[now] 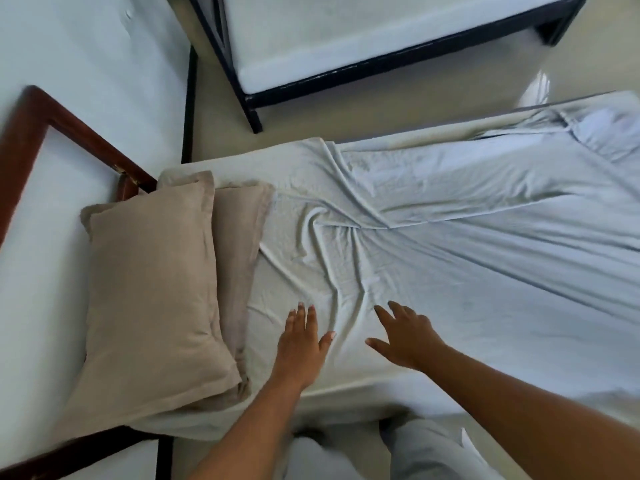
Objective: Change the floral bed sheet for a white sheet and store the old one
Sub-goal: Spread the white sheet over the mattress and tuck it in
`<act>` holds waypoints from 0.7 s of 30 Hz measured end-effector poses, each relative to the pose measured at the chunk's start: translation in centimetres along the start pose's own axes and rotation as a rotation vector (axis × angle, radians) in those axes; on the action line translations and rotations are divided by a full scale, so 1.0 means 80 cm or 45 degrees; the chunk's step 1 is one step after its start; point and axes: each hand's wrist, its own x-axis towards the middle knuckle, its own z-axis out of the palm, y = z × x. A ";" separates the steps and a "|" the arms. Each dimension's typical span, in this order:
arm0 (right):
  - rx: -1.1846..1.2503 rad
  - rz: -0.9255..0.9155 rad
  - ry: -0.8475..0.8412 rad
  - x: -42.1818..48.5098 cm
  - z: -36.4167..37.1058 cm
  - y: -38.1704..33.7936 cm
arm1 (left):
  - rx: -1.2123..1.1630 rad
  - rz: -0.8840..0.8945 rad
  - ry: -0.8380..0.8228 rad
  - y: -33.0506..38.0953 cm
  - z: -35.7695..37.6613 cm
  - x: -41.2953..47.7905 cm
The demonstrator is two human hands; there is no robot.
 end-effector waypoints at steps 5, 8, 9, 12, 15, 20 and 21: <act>-0.030 0.081 0.131 -0.061 -0.069 0.067 | 0.115 0.198 0.083 0.099 -0.039 -0.022; 0.012 0.135 0.214 -0.092 -0.089 0.078 | 0.218 0.301 0.122 0.139 -0.051 -0.034; 0.027 0.153 0.245 -0.103 -0.093 0.081 | 0.254 0.333 0.138 0.151 -0.055 -0.037; 0.034 0.194 0.311 -0.129 -0.092 0.086 | 0.311 0.383 0.156 0.174 -0.057 -0.043; 0.009 0.231 0.342 -0.156 -0.090 0.098 | 0.345 0.404 0.153 0.192 -0.056 -0.049; 0.009 0.320 0.397 -0.193 -0.087 0.132 | 0.383 0.472 0.156 0.224 -0.044 -0.059; 0.016 0.333 0.401 -0.198 -0.085 0.140 | 0.394 0.485 0.152 0.231 -0.041 -0.062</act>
